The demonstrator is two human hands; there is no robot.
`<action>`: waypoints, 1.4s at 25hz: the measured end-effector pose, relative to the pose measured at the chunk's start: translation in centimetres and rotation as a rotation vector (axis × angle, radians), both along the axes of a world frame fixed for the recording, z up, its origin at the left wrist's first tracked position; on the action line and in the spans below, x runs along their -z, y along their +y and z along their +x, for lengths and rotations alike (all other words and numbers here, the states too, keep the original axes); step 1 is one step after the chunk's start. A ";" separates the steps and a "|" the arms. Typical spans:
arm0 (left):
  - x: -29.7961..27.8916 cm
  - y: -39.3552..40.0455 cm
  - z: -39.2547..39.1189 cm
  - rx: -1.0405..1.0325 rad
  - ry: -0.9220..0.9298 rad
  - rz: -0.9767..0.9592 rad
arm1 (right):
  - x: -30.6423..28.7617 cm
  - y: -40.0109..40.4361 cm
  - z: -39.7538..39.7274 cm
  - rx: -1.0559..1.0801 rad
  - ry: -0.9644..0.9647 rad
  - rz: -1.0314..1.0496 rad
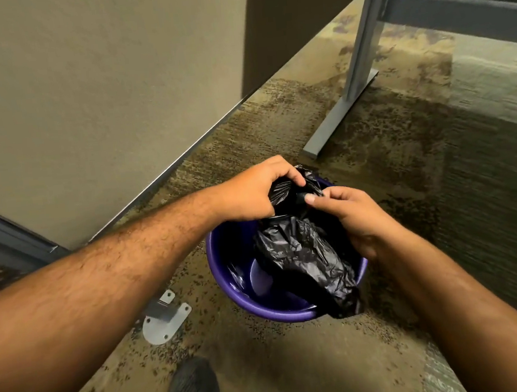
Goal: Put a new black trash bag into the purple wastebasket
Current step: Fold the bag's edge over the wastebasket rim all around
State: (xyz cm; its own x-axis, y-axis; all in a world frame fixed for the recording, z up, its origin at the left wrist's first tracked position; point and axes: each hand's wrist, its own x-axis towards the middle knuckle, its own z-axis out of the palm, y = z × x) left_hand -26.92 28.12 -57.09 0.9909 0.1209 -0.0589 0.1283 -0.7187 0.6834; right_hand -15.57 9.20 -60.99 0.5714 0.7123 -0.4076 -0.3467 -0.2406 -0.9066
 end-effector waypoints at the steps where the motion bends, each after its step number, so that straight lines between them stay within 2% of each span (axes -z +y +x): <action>1: 0.2 0.4 -0.3 0.032 0.052 0.062 | 0.1 0.0 0.6 0.055 -0.040 -0.013; 5: 1.2 2.6 -1.7 0.009 0.334 0.356 | 0.6 0.1 3.0 0.216 -0.509 -0.140; 8: 1.5 4.7 -2.4 -0.079 0.409 0.398 | 0.6 -0.1 4.1 0.234 -0.610 -0.154; 10: 1.6 5.8 -2.4 -0.212 0.350 0.319 | 0.3 -0.4 4.9 0.136 -0.679 -0.174; 14: 1.9 5.9 -0.4 -0.690 0.075 0.028 | 0.1 0.4 6.3 -0.130 -0.663 -0.330; 16: 2.3 5.8 0.8 -0.810 0.053 -0.048 | -0.2 2.1 7.2 -0.168 -0.682 -0.382; 18: 2.9 6.1 1.3 -0.796 0.132 0.018 | -0.5 4.3 8.4 -0.267 -0.646 -0.416; 21: 4.2 6.8 0.8 -0.604 0.414 0.142 | -0.4 6.8 10.0 -0.454 -0.611 -0.568; 25: 4.7 7.0 -1.1 -0.437 0.657 -0.062 | 0.5 6.5 11.4 -0.729 -0.597 -0.761; 27: 4.3 6.8 -2.7 -0.417 0.756 -0.164 | 0.6 4.7 11.7 -0.811 -0.508 -0.724; 31: 3.7 6.3 -6.5 -0.481 0.802 -0.365 | 0.3 -1.5 11.3 -0.745 -0.503 -0.453; 33: 3.6 5.7 -8.4 -0.496 0.787 -0.534 | 0.0 -5.2 10.5 -0.664 -0.464 -0.401; 35: 3.4 4.7 -10.0 -0.476 0.779 -0.606 | 0.3 -8.3 9.0 -0.587 -0.522 -0.436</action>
State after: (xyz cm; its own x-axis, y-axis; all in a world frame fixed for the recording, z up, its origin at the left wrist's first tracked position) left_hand -36.93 32.82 -60.45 0.5158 0.2213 -0.8276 0.8538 -0.0531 0.5179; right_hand -6.53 0.90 -61.32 0.3522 0.7909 -0.5005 0.3715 -0.6089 -0.7008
